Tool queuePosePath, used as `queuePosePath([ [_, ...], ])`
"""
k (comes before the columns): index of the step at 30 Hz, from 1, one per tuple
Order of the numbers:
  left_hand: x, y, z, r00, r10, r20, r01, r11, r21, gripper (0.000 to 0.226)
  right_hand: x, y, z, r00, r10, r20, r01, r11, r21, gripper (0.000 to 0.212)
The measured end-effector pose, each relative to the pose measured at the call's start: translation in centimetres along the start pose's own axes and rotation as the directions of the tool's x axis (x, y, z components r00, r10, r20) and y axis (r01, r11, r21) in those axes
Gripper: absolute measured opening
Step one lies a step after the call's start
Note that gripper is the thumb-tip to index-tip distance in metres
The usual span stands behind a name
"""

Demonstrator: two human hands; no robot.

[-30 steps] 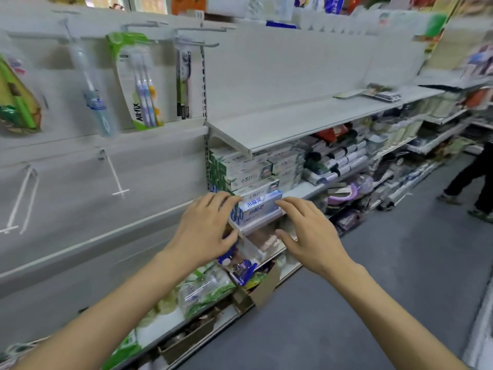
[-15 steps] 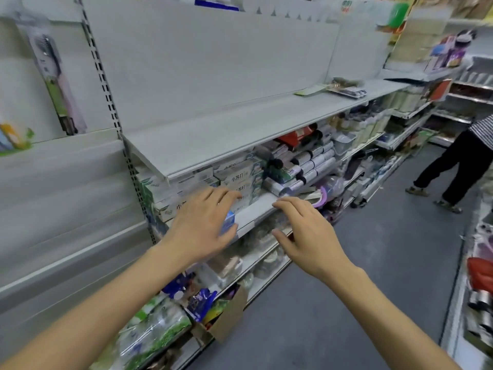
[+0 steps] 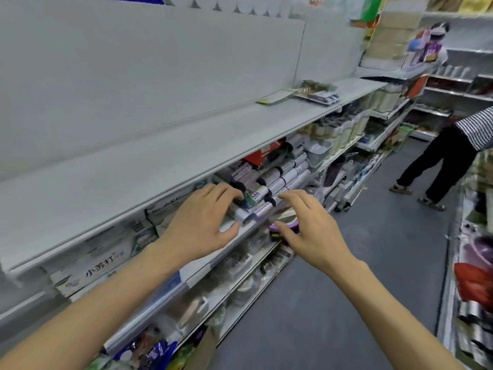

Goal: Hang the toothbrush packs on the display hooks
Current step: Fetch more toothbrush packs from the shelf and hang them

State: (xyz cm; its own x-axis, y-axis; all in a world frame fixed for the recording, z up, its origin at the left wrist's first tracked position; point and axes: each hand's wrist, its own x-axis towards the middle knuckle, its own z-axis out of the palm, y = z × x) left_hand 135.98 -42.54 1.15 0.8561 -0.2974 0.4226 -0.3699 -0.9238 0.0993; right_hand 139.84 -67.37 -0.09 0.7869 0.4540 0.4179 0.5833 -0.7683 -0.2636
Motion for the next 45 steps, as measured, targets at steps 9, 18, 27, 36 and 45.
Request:
queuePosePath([
  [9, 14.1, -0.1, 5.8, 1.0, 0.008, -0.015, -0.009, 1.0, -0.014, 0.045, 10.8, 13.8, 1.2, 0.995, -0.099, 0.026, 0.097, 0.993, 0.065, 0.05],
  [18, 27.6, -0.1, 10.9, 0.99, -0.123, -0.073, 0.123, 0.992, -0.013, 0.042, 22.6, 27.7, 0.9, 0.953, -0.296, 0.058, 0.285, 0.947, 0.145, 0.049],
  [27, 37.7, -2.4, 13.4, 0.976, -0.207, -0.062, 0.209, 0.977, 0.039, 0.047, 32.2, 35.7, 2.8, 0.917, -0.395, 0.052, 0.382, 0.91, 0.163, 0.05],
  [36, 50.9, -9.6, 17.2, 0.973, -0.224, -0.058, 0.231, 0.956, 0.182, 0.05, 41.9, 42.6, 4.8, 0.934, -0.358, -0.013, 0.356, 0.925, 0.134, 0.046],
  [45, 63.1, -14.7, 21.6, 0.936, -0.353, 0.021, 0.334, 0.904, 0.267, 0.061, 50.8, 51.6, 2.9, 0.985, -0.118, -0.126, 0.132, 0.985, 0.107, 0.042],
])
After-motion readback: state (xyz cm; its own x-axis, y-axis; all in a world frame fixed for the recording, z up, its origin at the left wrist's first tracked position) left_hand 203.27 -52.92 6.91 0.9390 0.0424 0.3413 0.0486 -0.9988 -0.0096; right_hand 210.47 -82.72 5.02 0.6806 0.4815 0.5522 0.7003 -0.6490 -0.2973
